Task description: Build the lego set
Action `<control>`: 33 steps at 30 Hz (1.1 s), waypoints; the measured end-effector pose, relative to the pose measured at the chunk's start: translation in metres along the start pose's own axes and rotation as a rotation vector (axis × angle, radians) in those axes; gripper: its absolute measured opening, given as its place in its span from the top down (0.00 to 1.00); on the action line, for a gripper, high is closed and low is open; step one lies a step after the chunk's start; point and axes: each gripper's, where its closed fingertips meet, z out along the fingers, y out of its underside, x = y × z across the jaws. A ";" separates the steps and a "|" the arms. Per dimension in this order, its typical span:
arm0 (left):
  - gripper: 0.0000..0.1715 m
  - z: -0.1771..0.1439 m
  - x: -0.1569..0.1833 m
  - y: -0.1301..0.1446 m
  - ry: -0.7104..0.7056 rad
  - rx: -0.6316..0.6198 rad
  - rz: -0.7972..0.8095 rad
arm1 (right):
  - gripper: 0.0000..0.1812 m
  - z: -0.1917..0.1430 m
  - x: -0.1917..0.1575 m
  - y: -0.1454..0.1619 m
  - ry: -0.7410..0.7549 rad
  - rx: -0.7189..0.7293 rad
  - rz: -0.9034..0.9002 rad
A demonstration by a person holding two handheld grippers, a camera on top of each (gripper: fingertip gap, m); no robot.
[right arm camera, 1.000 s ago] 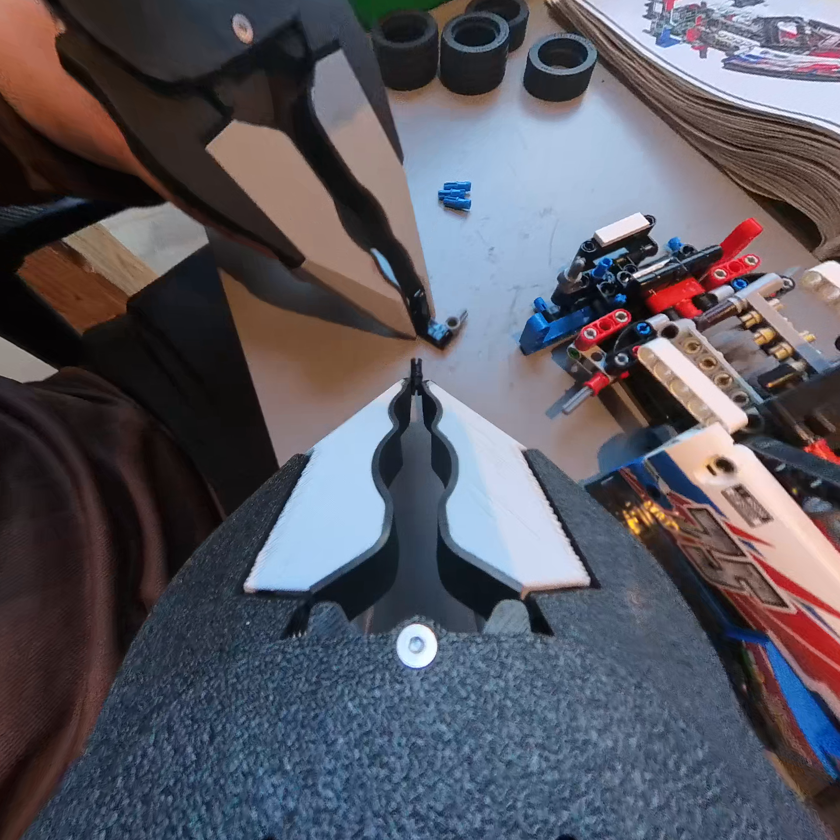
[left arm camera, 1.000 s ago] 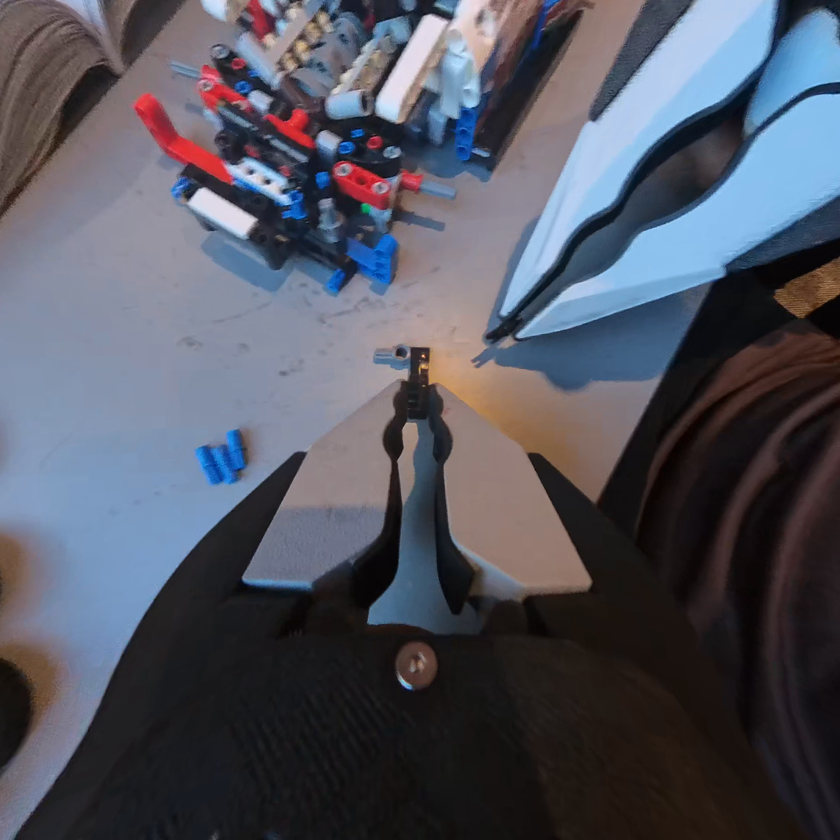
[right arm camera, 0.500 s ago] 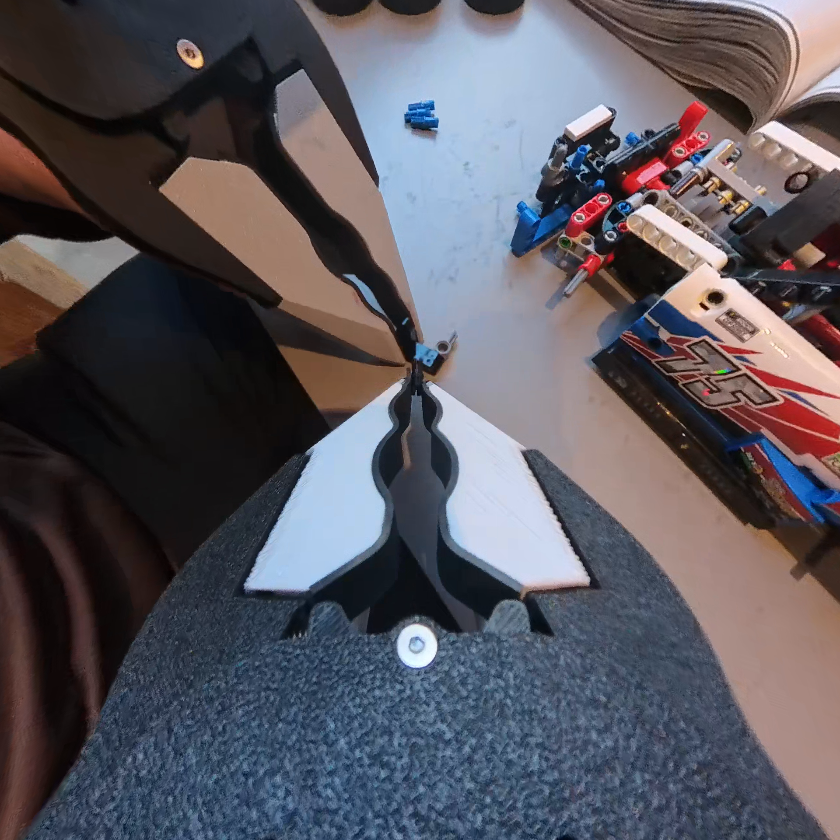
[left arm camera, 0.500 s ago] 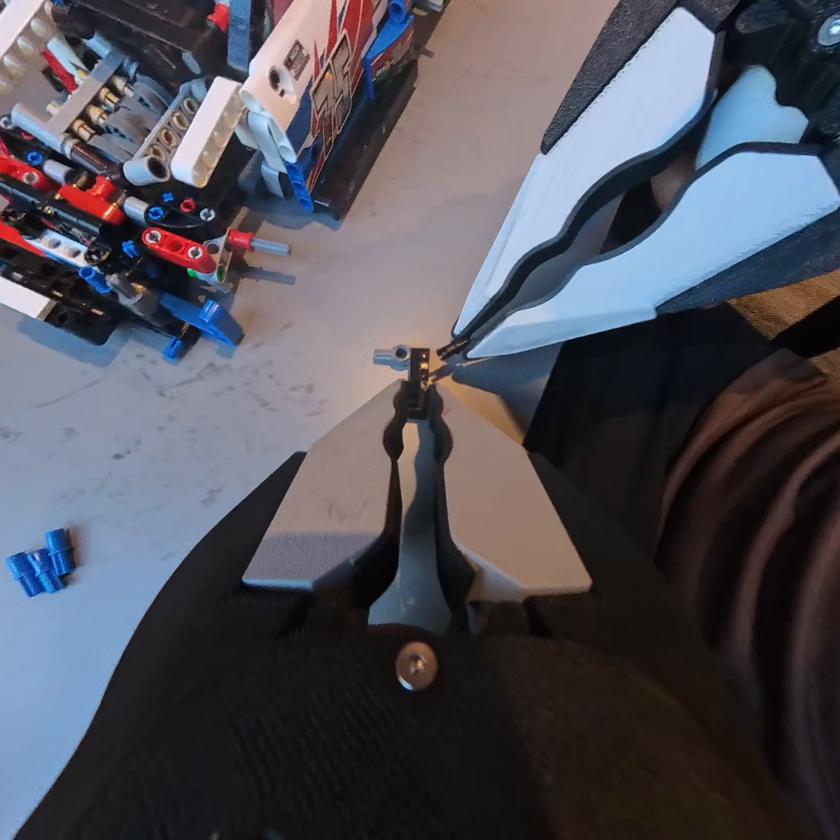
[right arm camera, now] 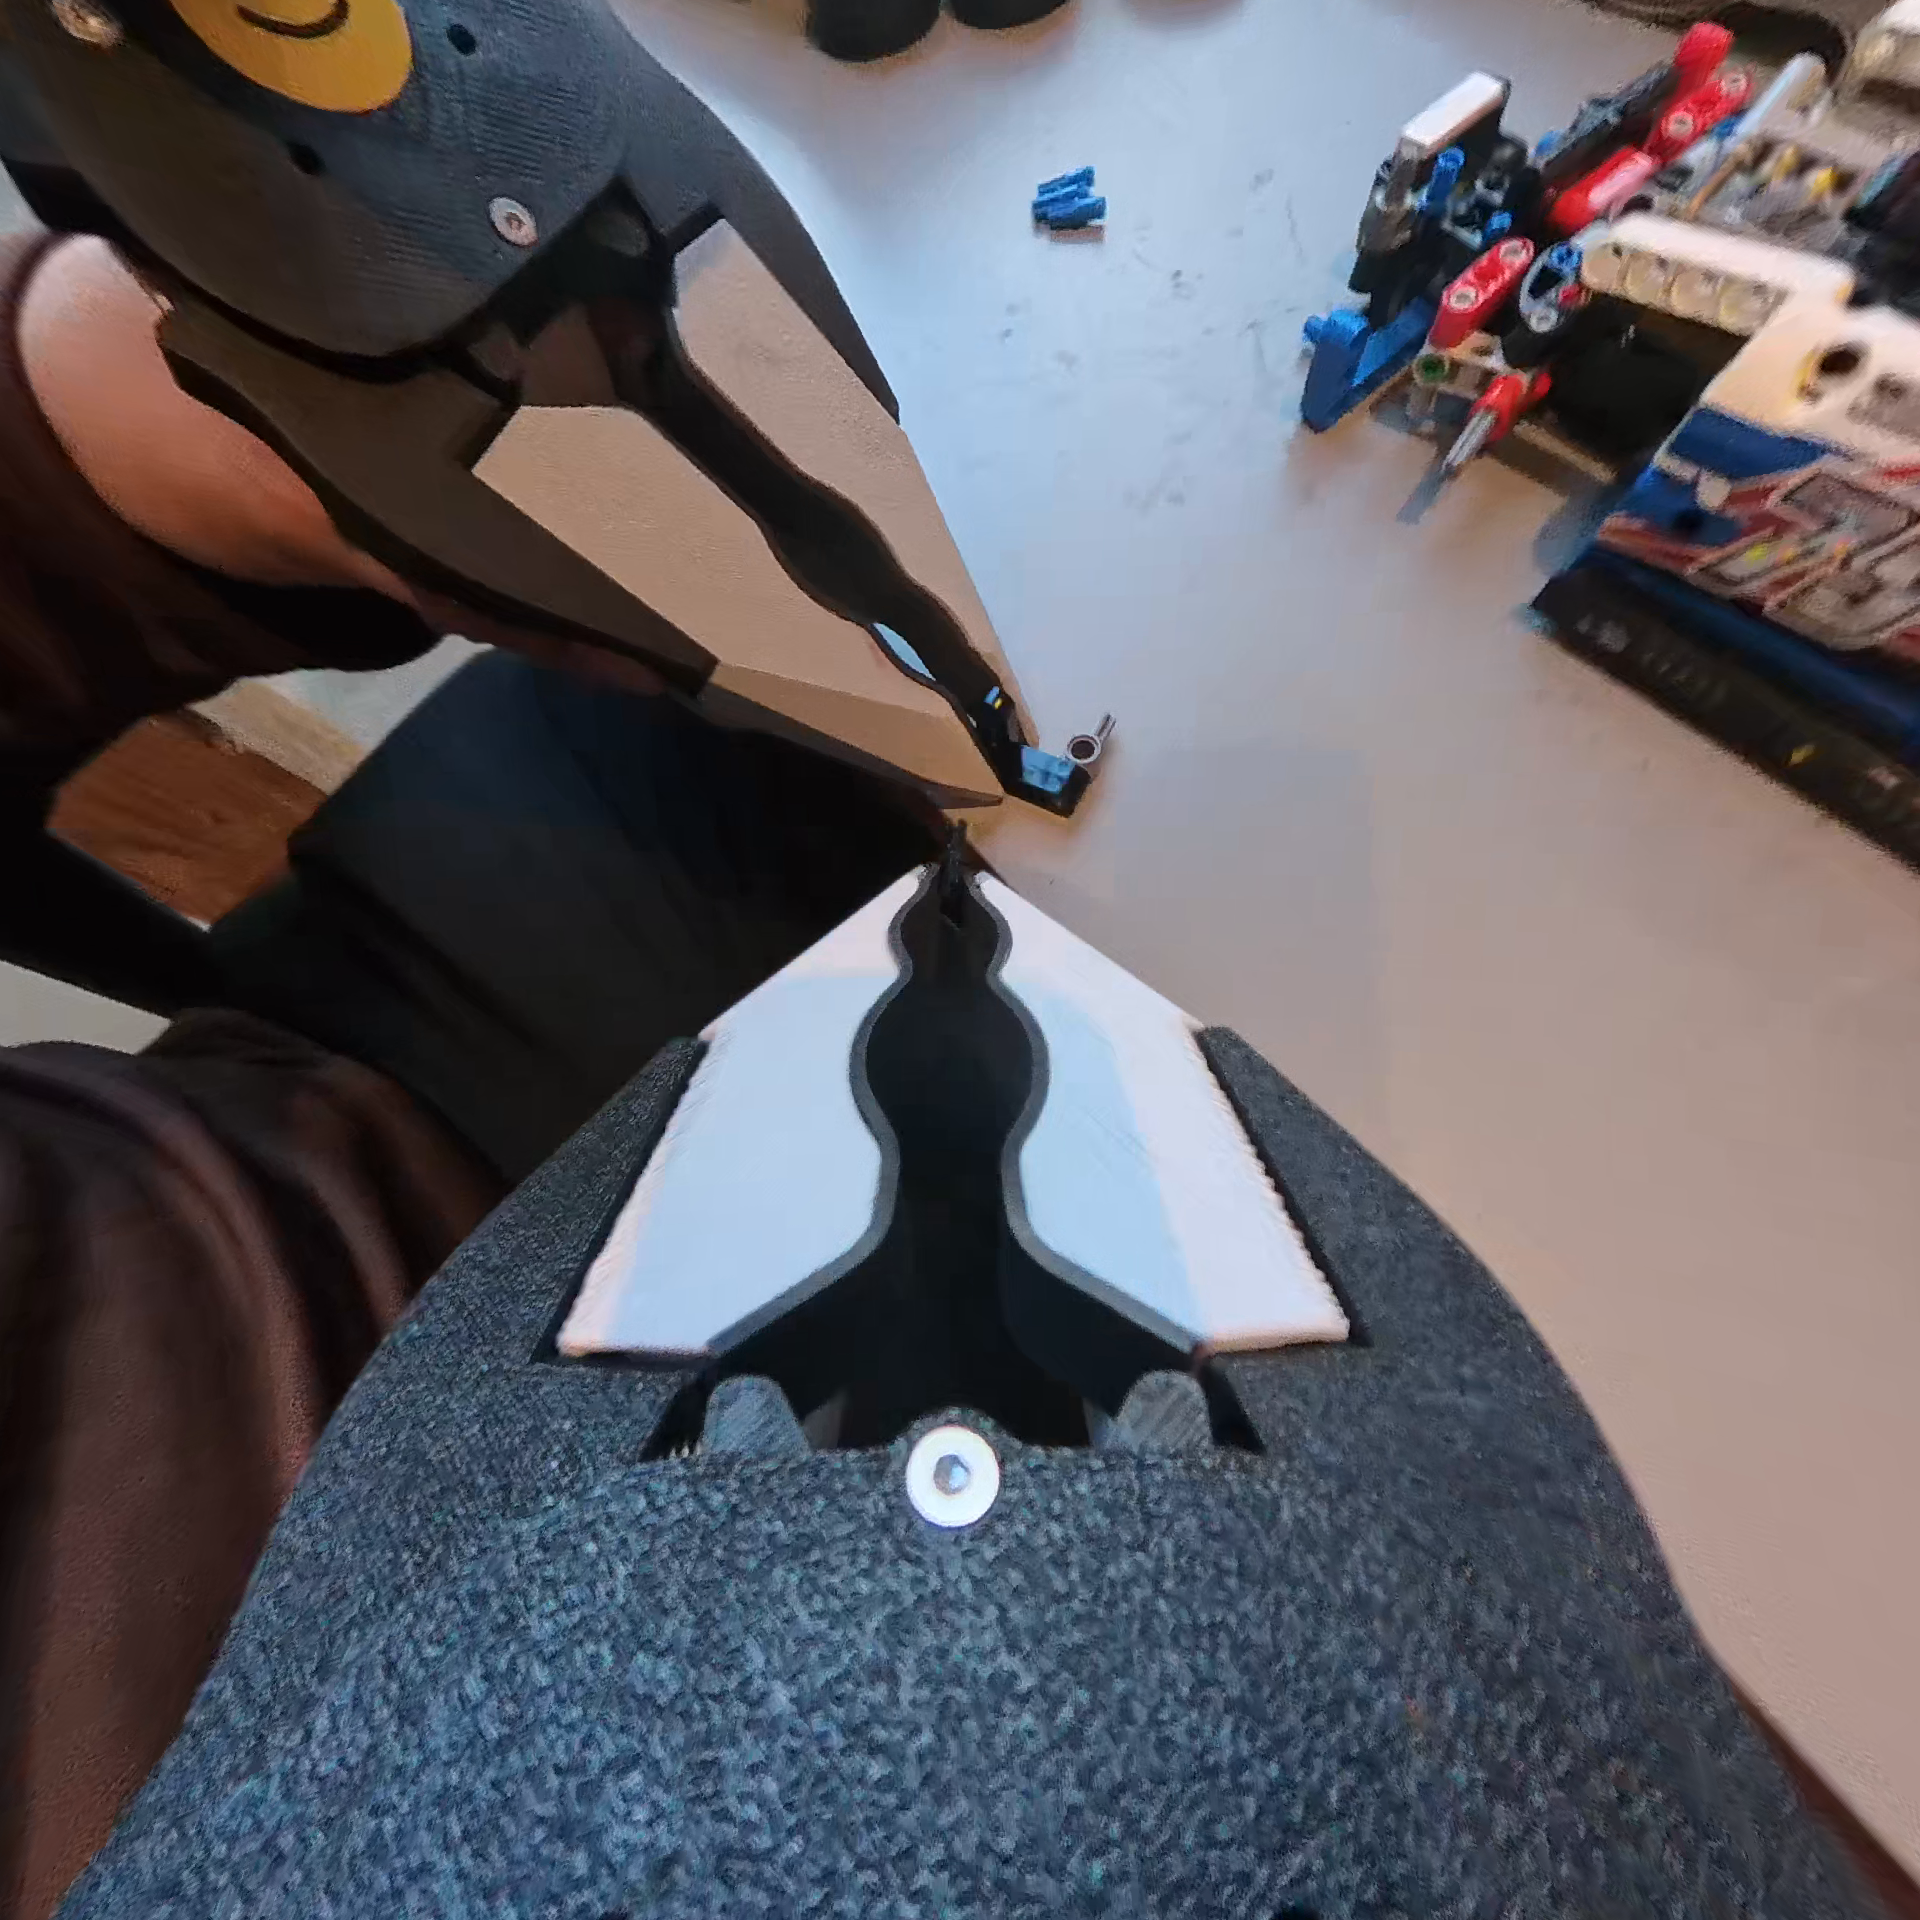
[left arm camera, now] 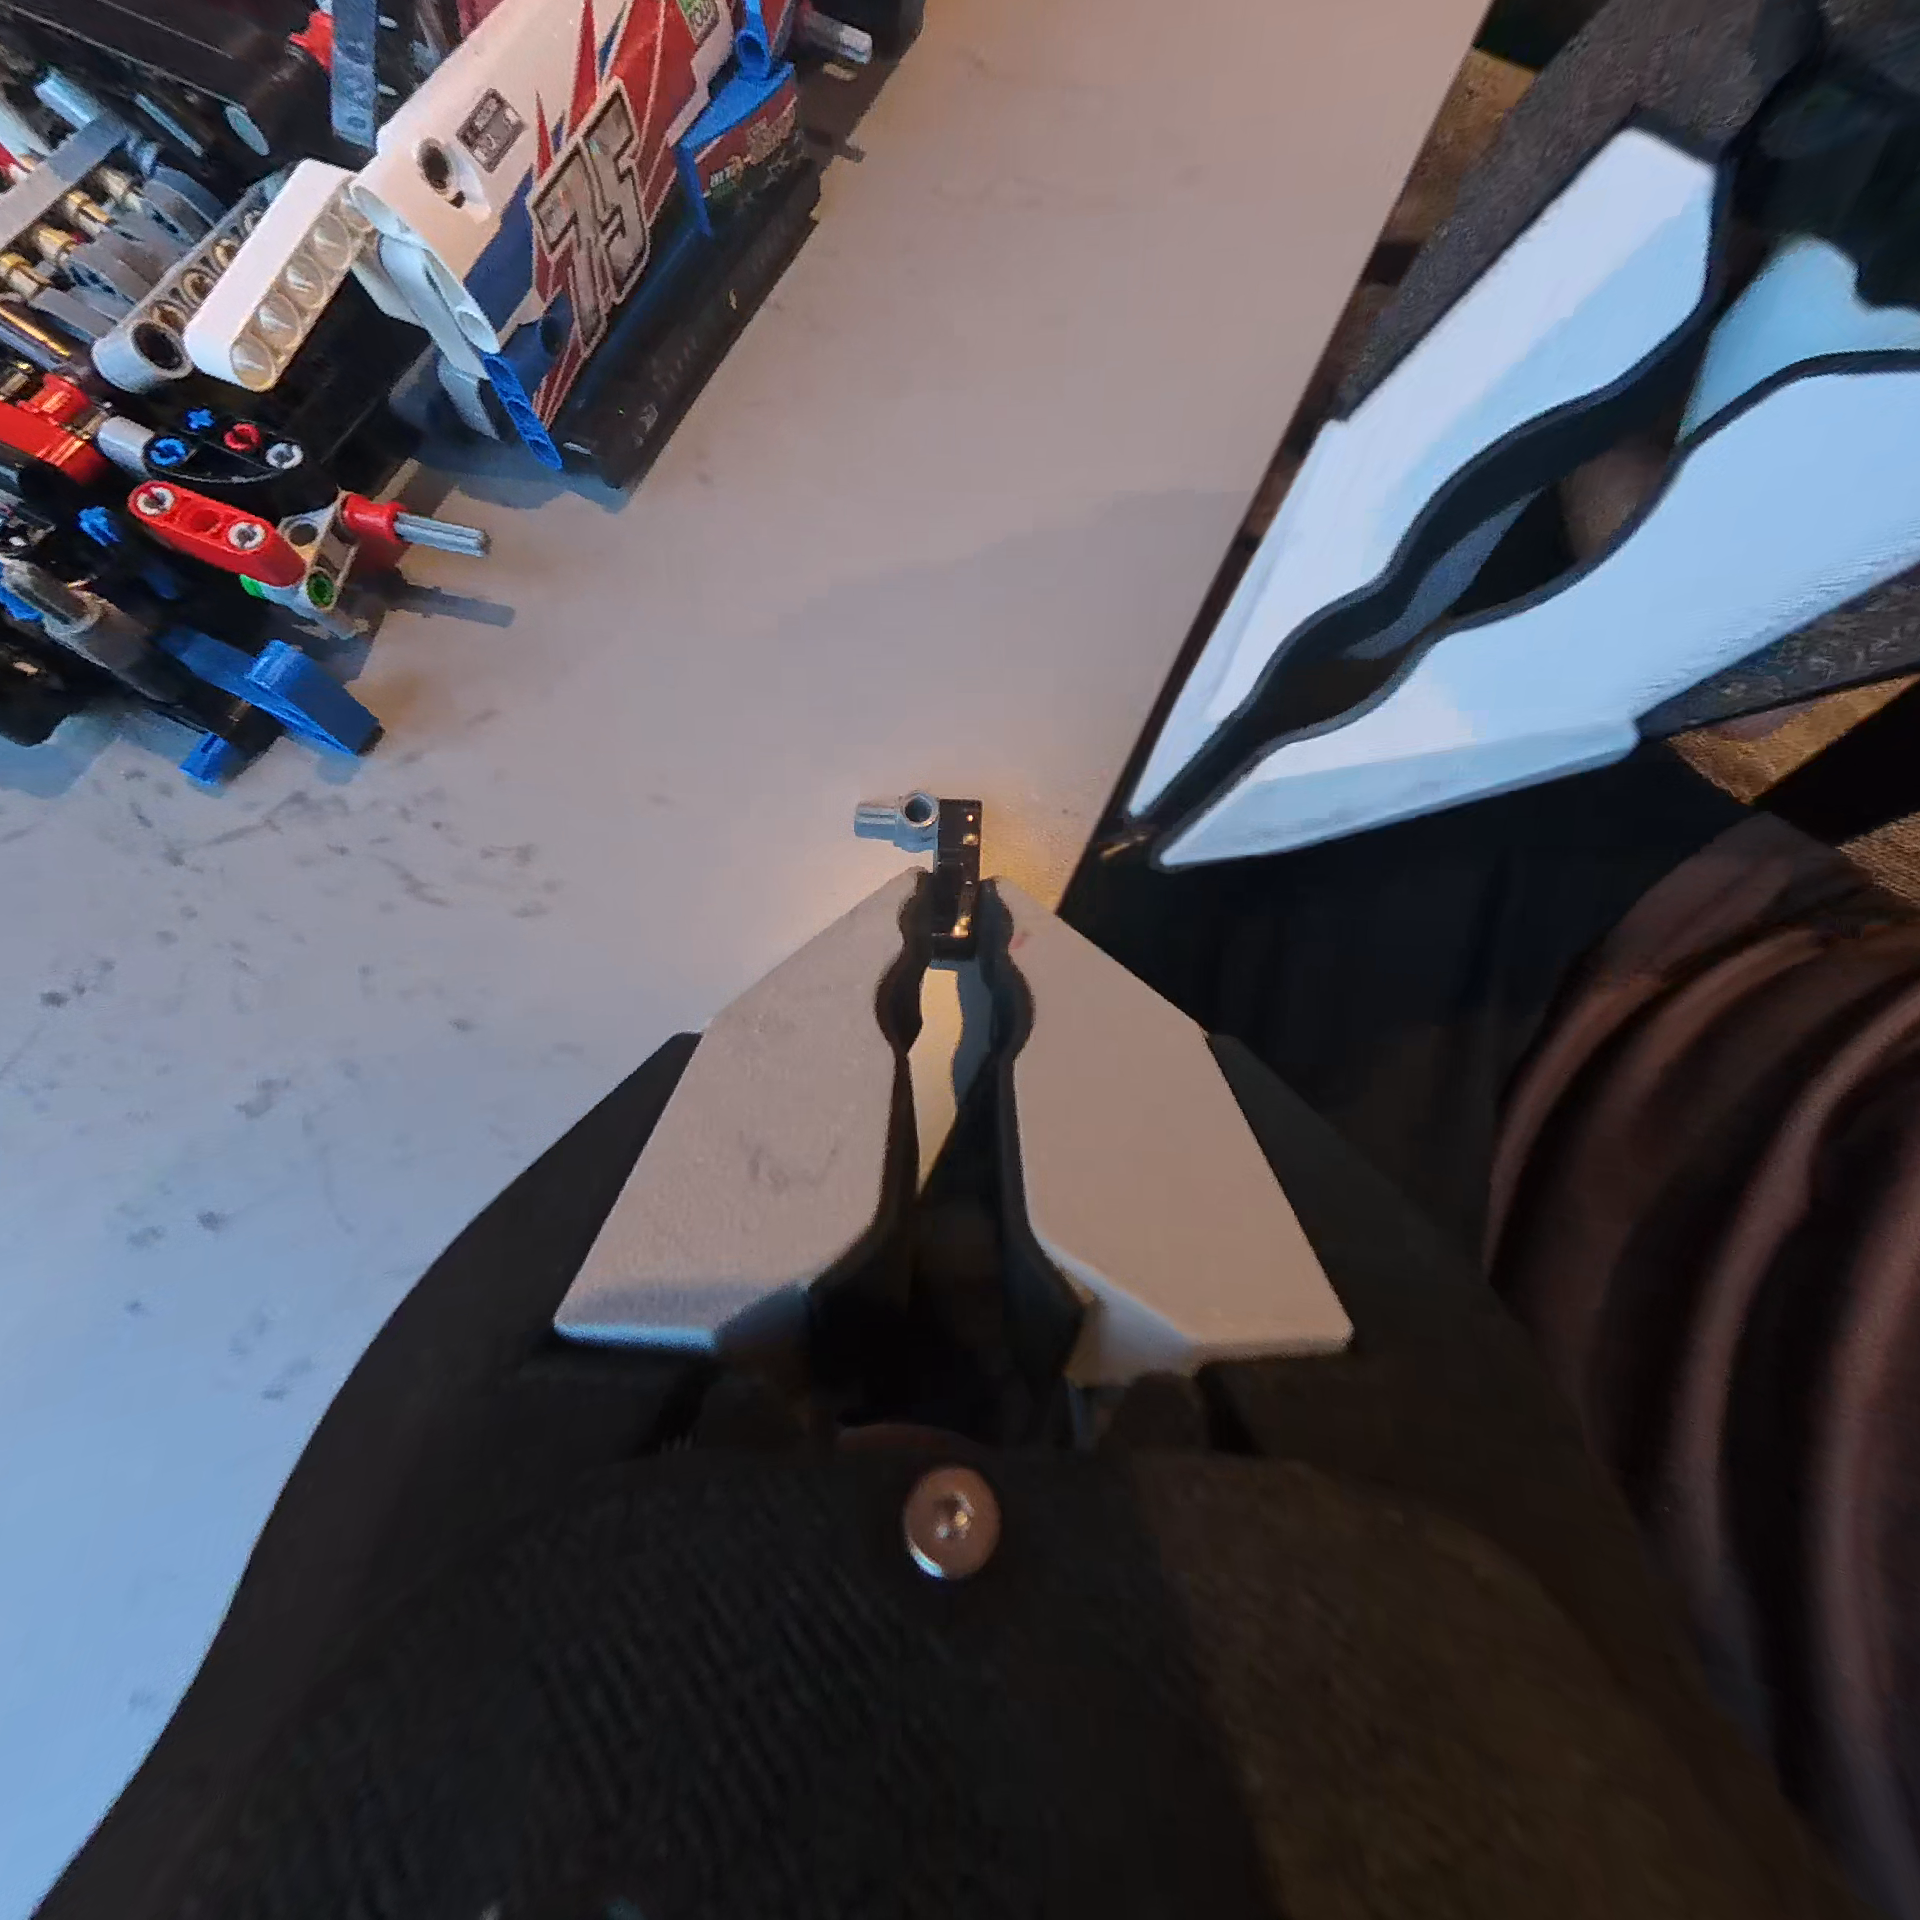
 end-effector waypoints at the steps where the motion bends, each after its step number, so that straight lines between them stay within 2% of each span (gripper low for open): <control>1: 0.97 0.000 0.004 0.000 0.013 0.004 0.013 | 0.98 -0.001 -0.001 0.004 0.001 0.008 0.025; 6: 0.97 -0.002 0.010 0.003 0.020 0.023 0.082 | 0.97 -0.004 0.001 0.015 0.024 0.017 0.080; 13: 0.97 -0.002 0.016 0.003 0.034 0.056 0.257 | 0.98 0.002 -0.013 0.008 -0.079 0.124 0.291; 19: 0.97 -0.004 0.016 0.001 -0.044 0.146 0.353 | 0.98 0.000 -0.017 0.011 -0.122 0.190 0.392; 23: 0.97 -0.012 0.026 -0.006 -0.018 0.240 0.322 | 0.98 -0.010 -0.013 0.005 -0.123 0.223 0.382; 26: 0.97 -0.025 0.034 -0.025 0.031 0.405 0.253 | 0.98 -0.015 -0.010 -0.003 -0.129 0.260 0.380; 30: 0.97 -0.033 0.029 -0.031 -0.003 0.478 0.243 | 0.98 -0.021 -0.007 -0.010 -0.139 0.303 0.381; 33: 0.97 -0.032 0.027 -0.031 -0.029 0.474 0.244 | 0.98 -0.022 -0.001 -0.014 -0.152 0.314 0.389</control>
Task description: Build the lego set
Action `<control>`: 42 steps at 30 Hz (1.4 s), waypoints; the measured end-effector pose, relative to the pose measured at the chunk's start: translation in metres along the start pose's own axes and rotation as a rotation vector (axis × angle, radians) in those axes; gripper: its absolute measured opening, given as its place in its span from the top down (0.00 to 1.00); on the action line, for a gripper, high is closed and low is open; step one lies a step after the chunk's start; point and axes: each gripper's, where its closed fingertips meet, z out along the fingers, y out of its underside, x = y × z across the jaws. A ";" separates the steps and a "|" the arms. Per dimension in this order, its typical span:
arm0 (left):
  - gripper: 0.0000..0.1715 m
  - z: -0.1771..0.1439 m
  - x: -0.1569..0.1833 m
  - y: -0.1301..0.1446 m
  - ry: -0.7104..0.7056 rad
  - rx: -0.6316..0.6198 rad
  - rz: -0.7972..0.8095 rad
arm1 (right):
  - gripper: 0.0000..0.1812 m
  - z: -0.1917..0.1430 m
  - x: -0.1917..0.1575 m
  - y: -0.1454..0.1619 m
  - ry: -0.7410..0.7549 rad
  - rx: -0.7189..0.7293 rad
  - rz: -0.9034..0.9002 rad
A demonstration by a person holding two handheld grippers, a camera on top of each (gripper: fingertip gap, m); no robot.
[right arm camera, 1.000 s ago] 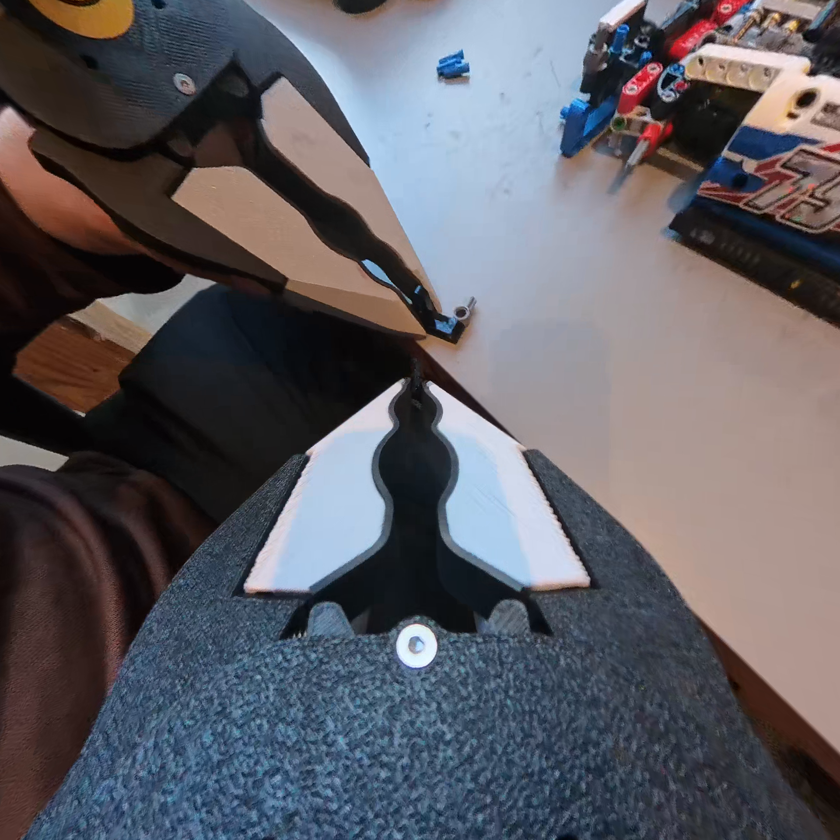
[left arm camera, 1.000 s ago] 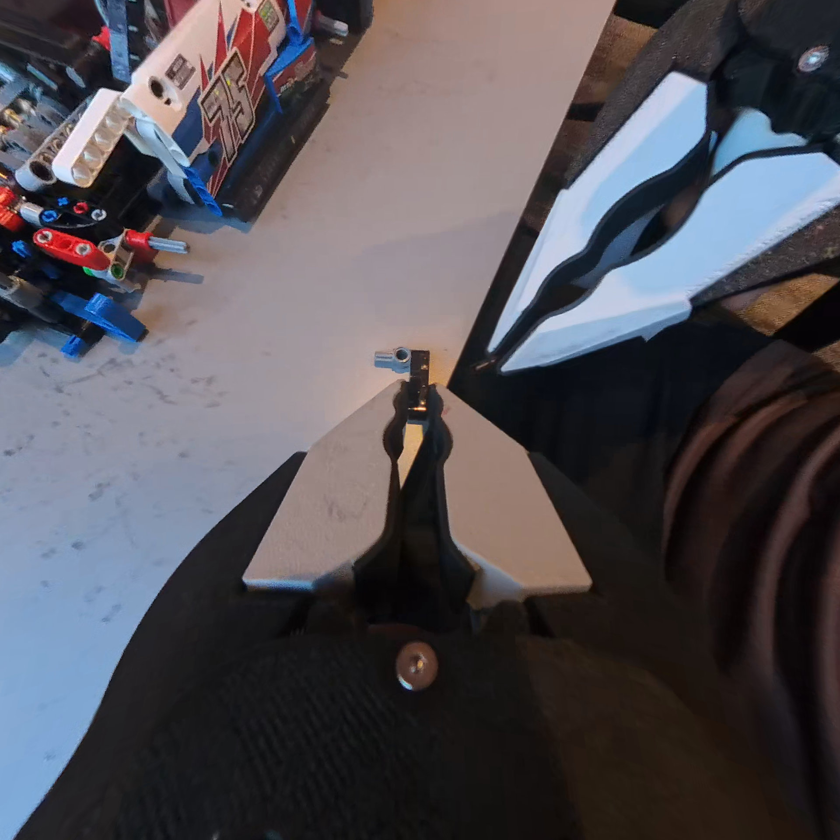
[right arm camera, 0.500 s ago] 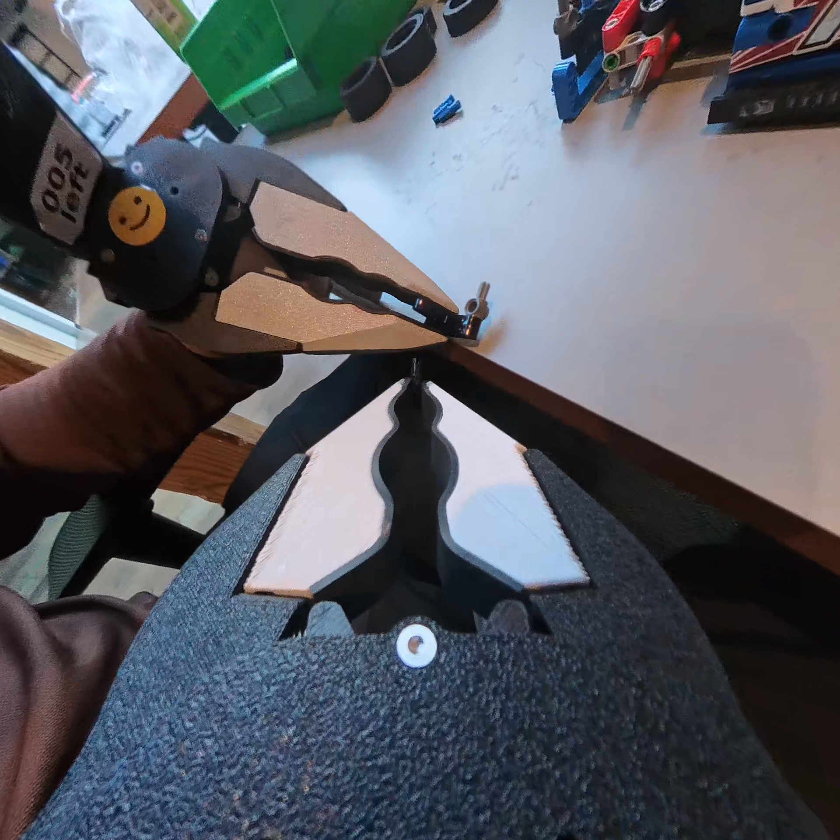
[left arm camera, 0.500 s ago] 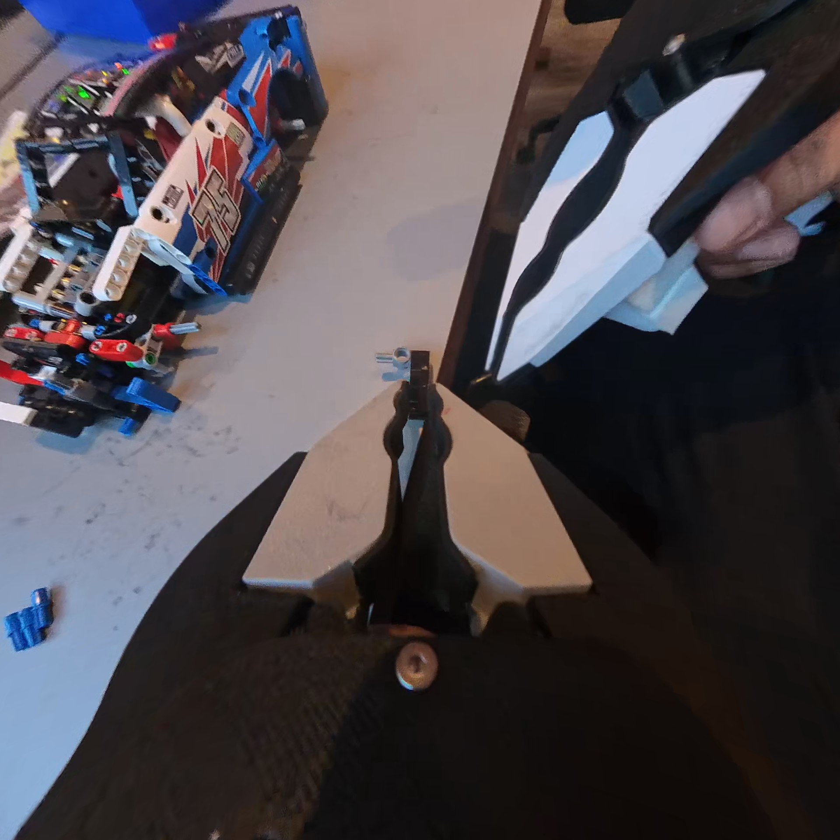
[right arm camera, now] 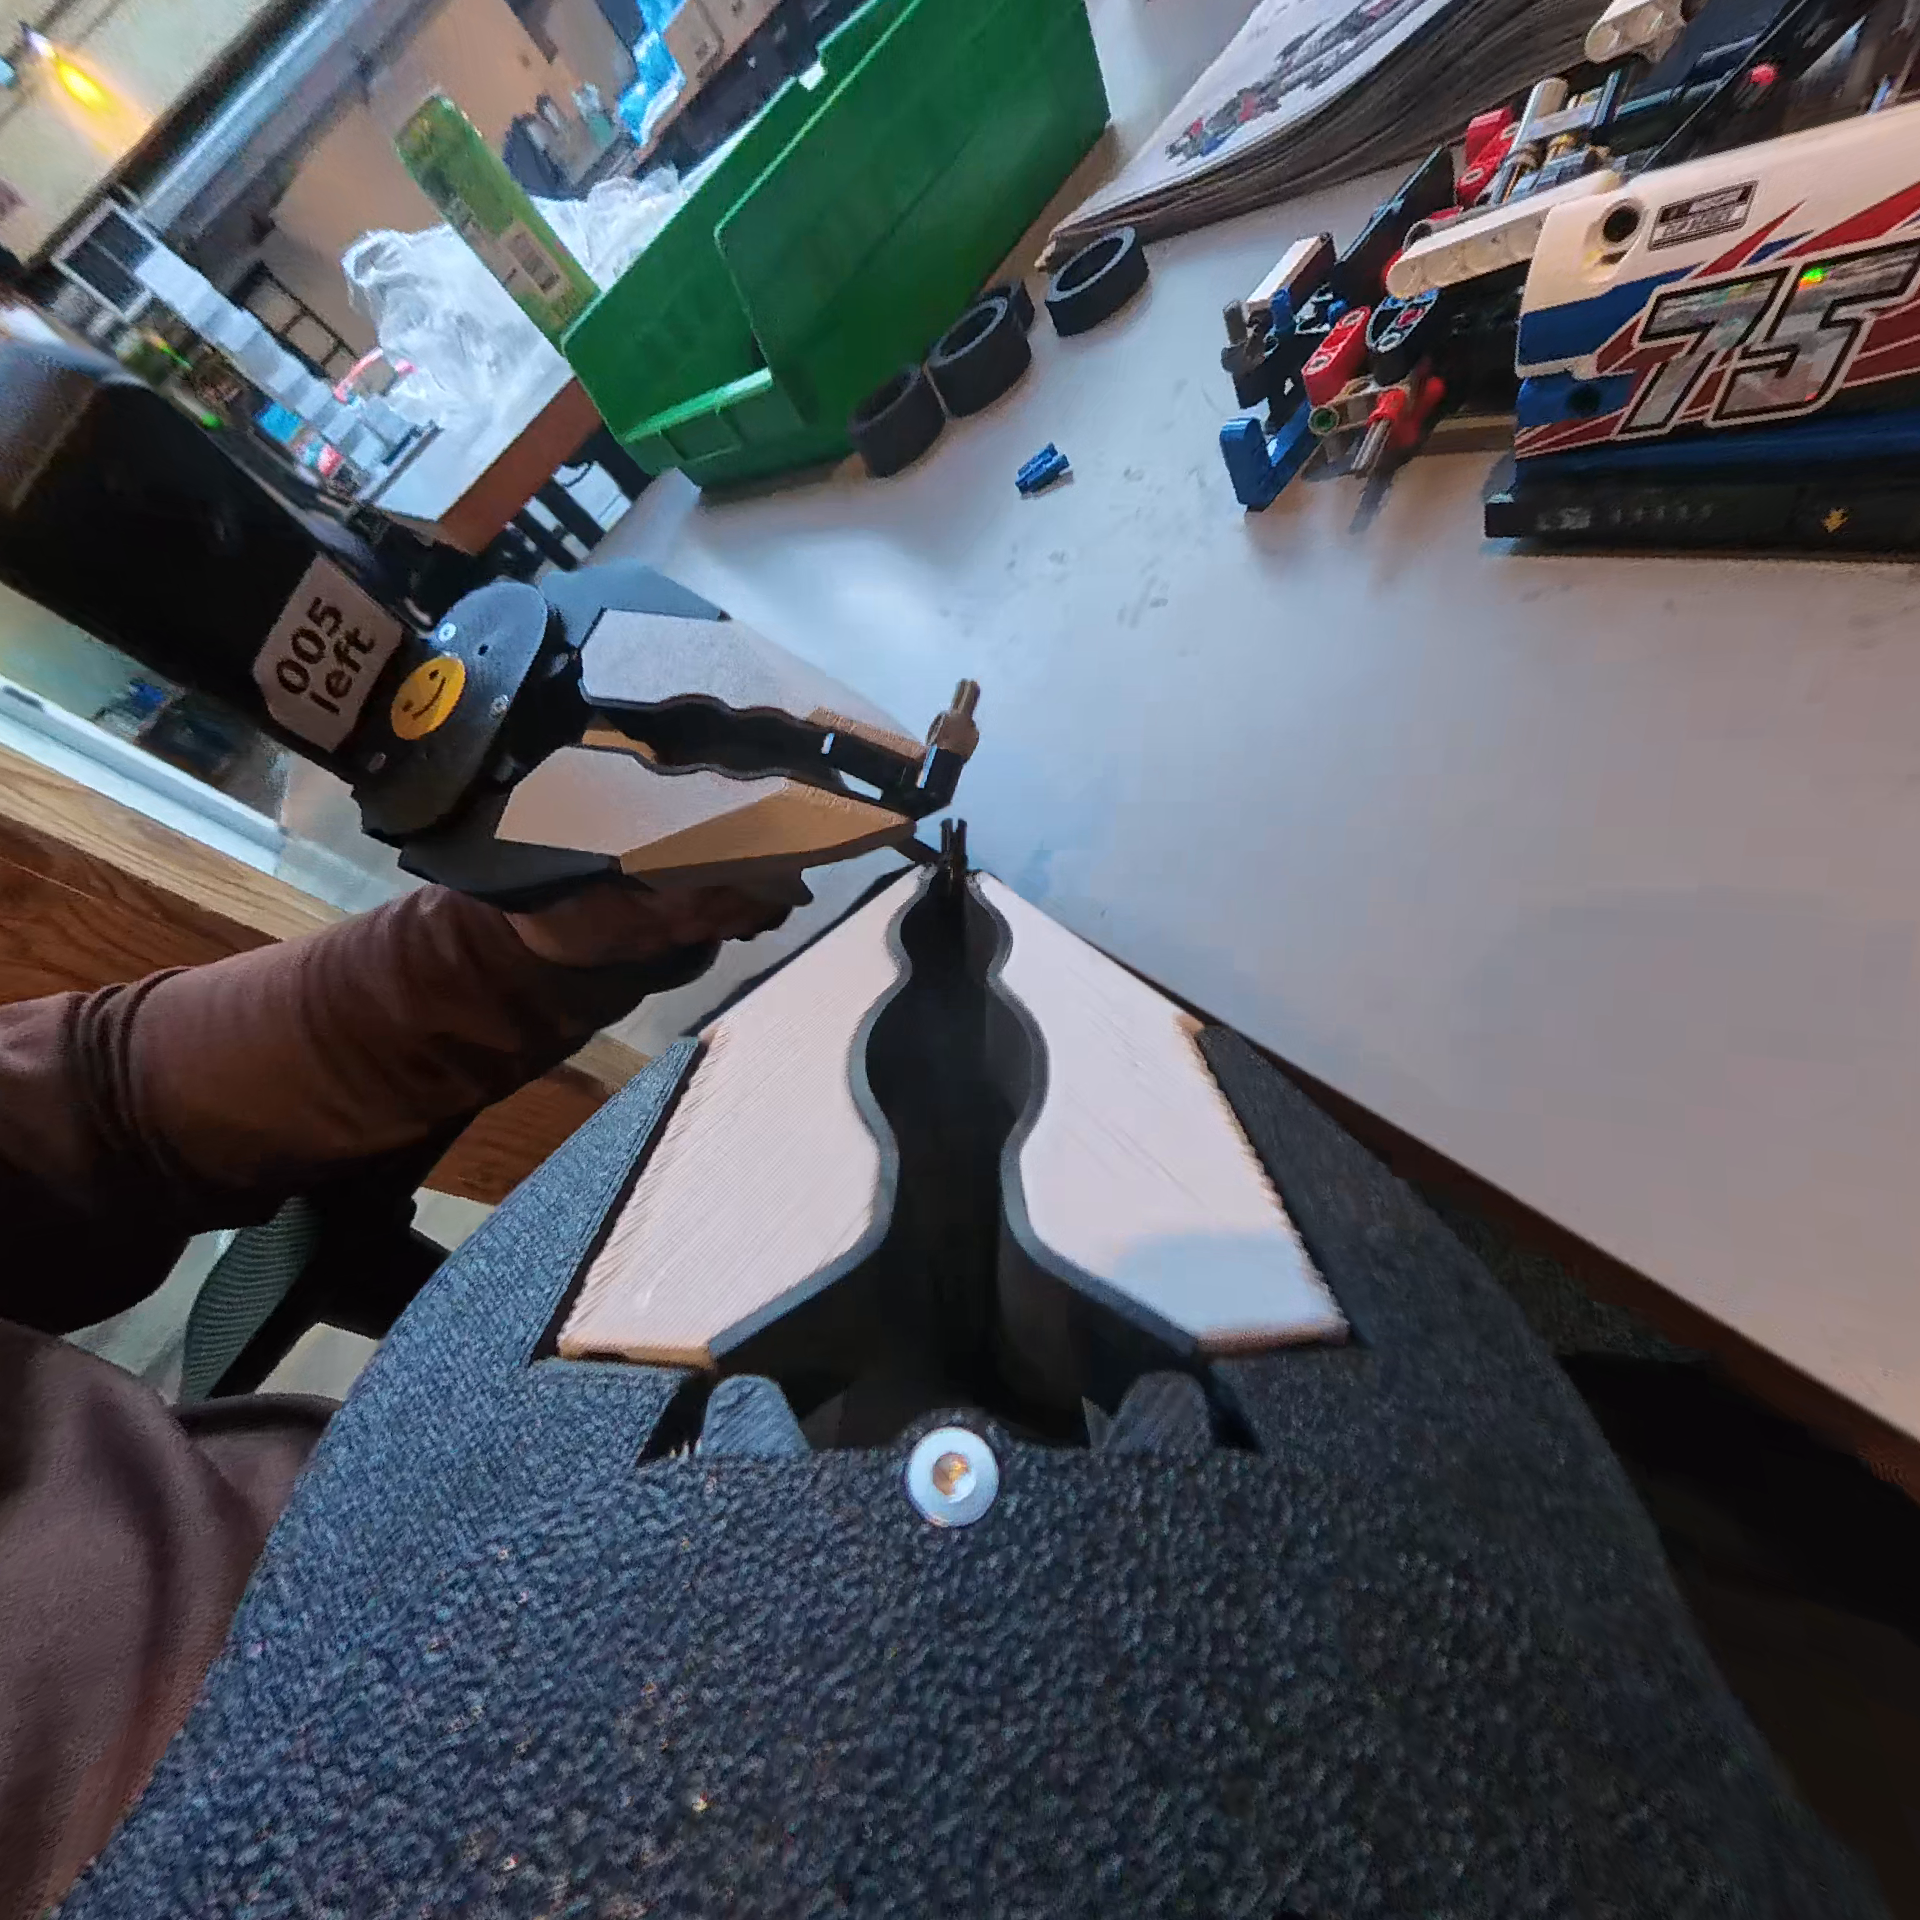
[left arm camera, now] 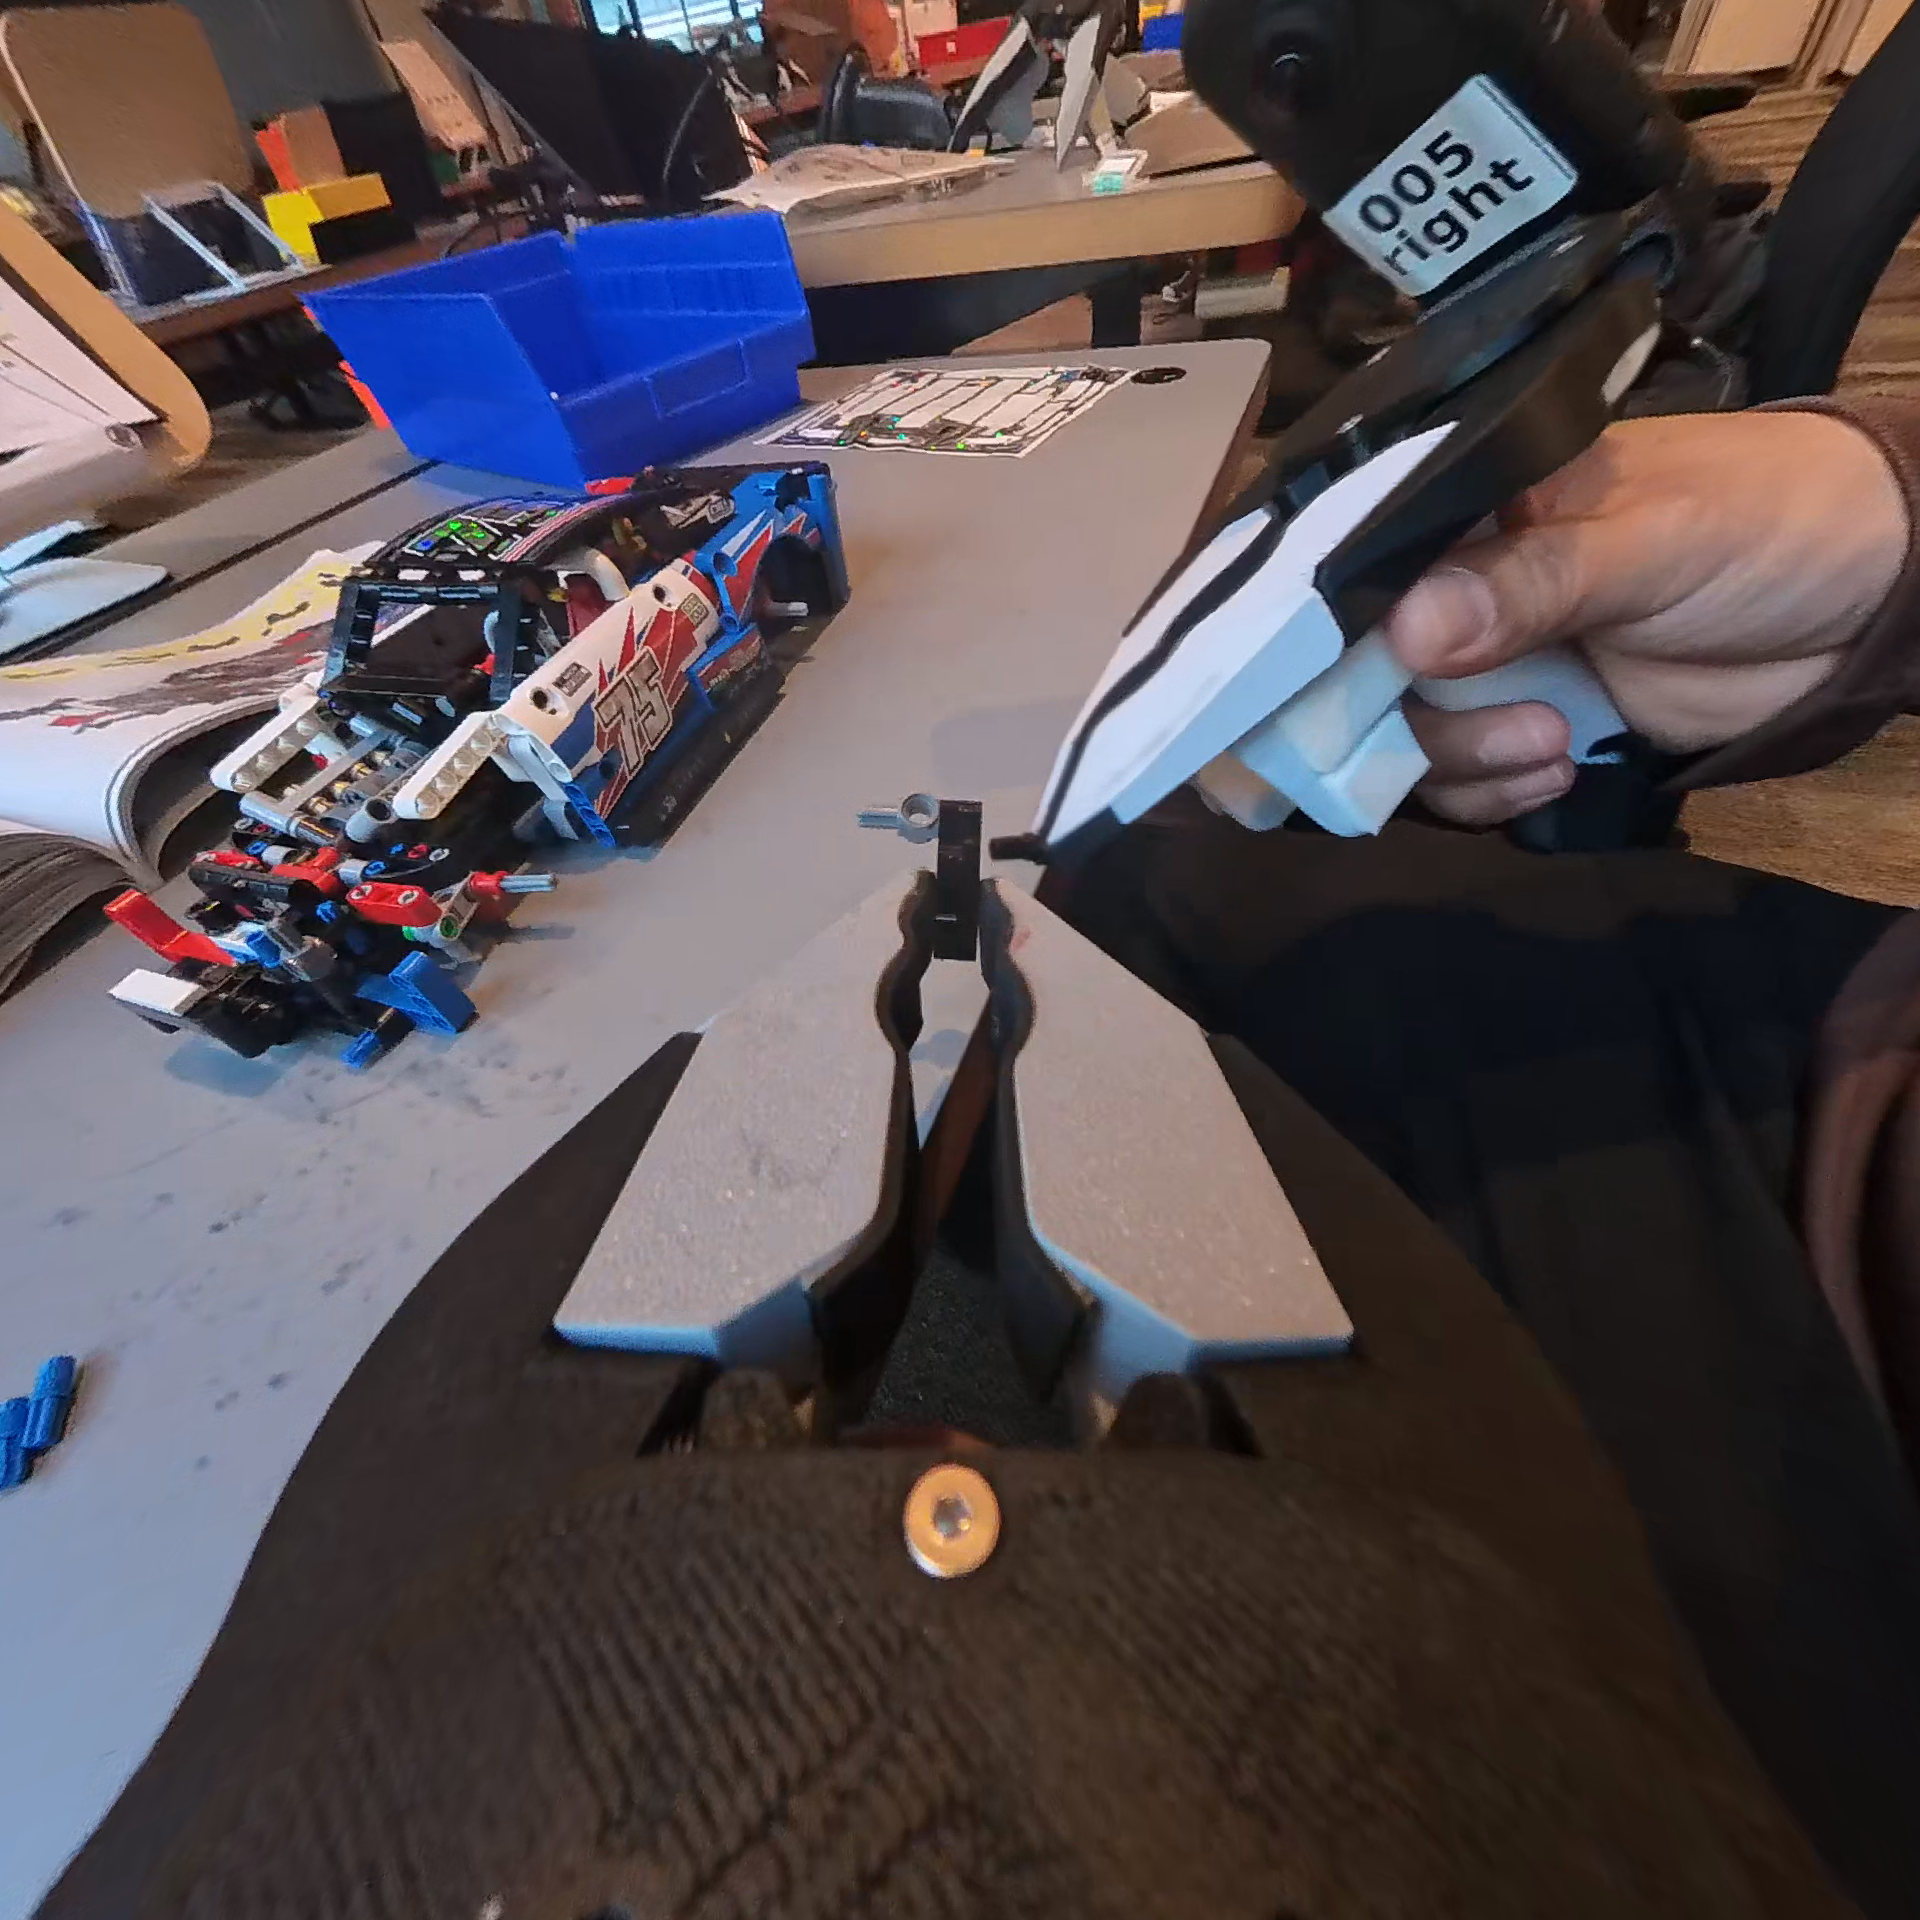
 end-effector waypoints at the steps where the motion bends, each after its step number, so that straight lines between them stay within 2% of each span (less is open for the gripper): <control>1: 0.97 0.001 0.000 0.000 -0.004 0.000 -0.005 | 0.98 0.001 0.000 -0.002 -0.015 0.003 0.012; 7: 0.97 0.006 -0.005 -0.001 -0.041 0.003 -0.069 | 0.98 0.004 0.000 -0.006 -0.052 0.025 0.068; 18: 0.97 0.008 -0.006 -0.001 -0.105 -0.004 -0.047 | 0.98 0.005 0.002 -0.006 -0.079 0.054 0.153; 42: 0.97 0.013 -0.007 0.003 -0.144 -0.029 -0.035 | 0.98 0.008 0.004 -0.006 -0.106 0.087 0.232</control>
